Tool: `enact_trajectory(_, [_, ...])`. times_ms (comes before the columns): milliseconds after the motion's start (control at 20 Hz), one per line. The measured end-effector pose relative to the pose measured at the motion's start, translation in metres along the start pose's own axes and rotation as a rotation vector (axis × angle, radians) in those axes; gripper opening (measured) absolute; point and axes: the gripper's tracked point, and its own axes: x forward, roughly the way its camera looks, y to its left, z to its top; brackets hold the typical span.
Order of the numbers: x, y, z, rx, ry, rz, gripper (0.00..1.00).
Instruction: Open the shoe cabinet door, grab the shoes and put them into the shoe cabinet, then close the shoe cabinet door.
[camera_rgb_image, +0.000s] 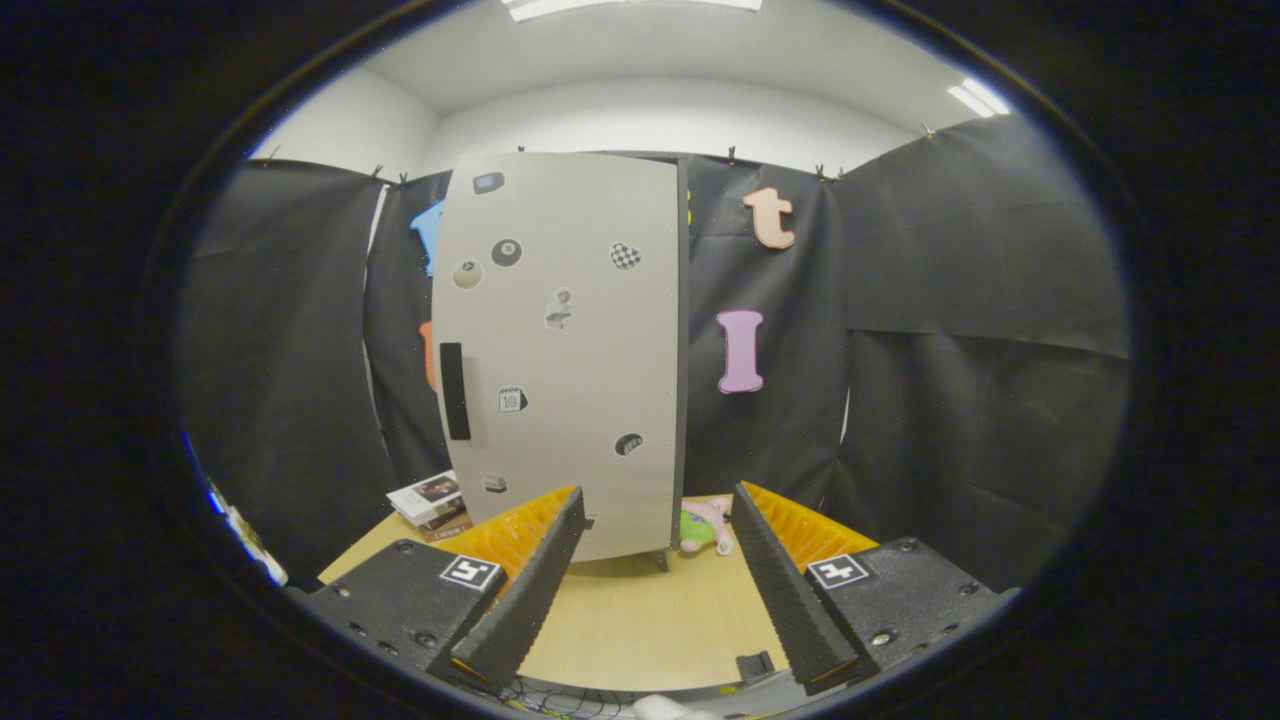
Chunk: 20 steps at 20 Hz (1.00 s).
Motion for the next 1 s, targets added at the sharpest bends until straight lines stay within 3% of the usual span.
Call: enact_trajectory(1000, [-0.008, -0.014, -0.005, 0.009, 0.015, -0.016, 0.97])
